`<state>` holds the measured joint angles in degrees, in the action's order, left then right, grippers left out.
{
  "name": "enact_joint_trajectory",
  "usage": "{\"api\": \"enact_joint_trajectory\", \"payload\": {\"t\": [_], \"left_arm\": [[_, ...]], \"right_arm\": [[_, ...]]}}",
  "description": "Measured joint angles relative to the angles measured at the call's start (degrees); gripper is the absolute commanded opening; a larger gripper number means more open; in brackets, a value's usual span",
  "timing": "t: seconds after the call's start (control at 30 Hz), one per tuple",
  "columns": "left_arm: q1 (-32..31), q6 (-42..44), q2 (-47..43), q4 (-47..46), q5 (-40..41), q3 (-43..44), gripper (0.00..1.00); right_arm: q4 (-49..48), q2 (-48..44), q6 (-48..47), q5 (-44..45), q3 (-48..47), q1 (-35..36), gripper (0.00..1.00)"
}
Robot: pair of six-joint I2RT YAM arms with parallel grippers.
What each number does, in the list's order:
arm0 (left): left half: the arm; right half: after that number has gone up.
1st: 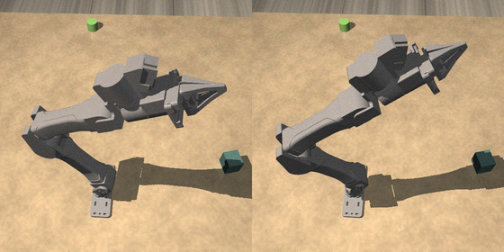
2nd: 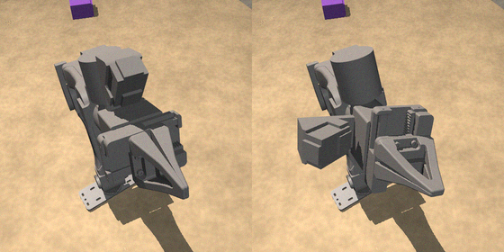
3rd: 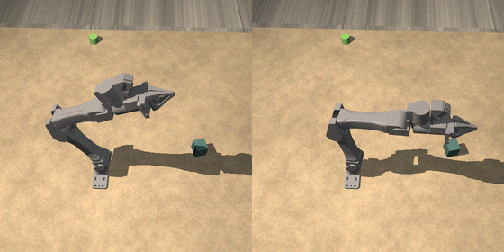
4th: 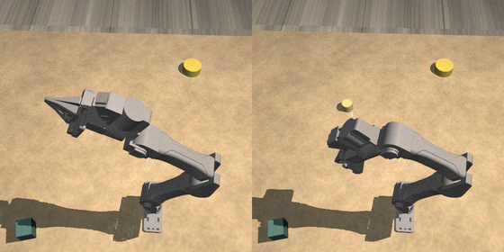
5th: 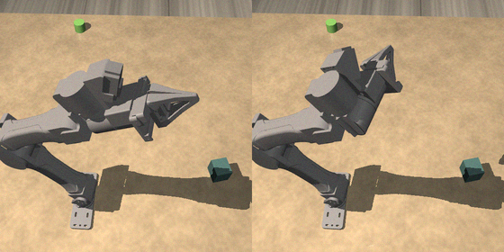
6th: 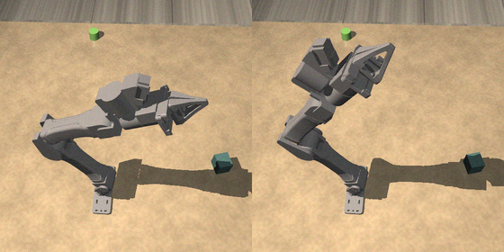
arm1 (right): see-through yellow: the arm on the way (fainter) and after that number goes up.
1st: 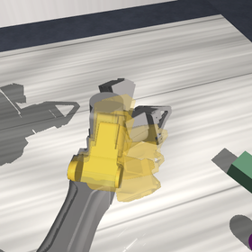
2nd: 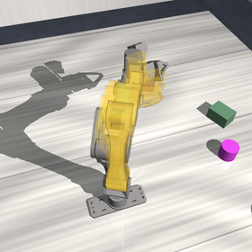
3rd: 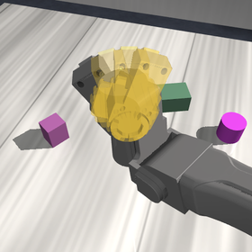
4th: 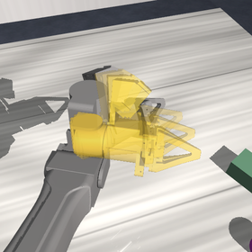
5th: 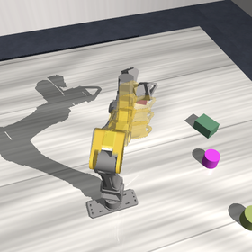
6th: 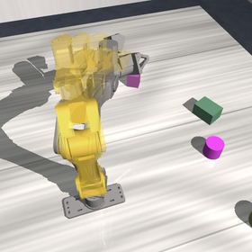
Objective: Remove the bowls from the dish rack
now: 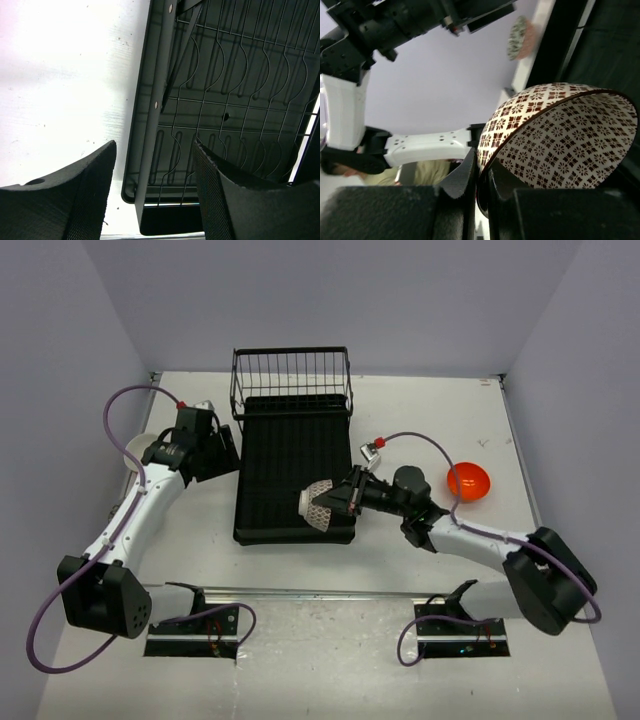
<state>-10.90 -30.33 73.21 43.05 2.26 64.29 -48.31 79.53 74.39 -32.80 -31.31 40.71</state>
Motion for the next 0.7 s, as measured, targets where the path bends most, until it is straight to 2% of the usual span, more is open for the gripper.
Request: {"api": "enact_joint_trajectory", "payload": {"t": [0.23, 0.37, 0.43, 0.53, 0.7], "left_arm": [[0.0, 0.9, 0.6, 0.9, 1.2, 1.5, 0.64], [0.0, 1.3, 0.9, 0.8, 1.5, 2.6, 0.65], [0.0, 1.6, 0.9, 0.8, 1.8, 2.7, 0.65], [0.0, 2.3, 1.2, 0.8, 2.5, 2.7, 0.65], [0.0, 4.3, 1.4, 0.8, 4.6, 2.7, 0.64]], "right_arm": [[30.3, -17.9, -12.8, 0.3, -1.7, -12.4, 0.00], [48.5, -22.3, -20.7, 2.5, -8.2, -21.5, 0.00], [58.7, -20.9, -24.8, 6.2, -13.9, -24.5, 0.00], [74.7, -13.7, -32.6, 15.4, -25.9, -27.7, 0.00], [88.9, -1.3, -41.3, 29.9, -38.9, -29.9, 0.00]]}}
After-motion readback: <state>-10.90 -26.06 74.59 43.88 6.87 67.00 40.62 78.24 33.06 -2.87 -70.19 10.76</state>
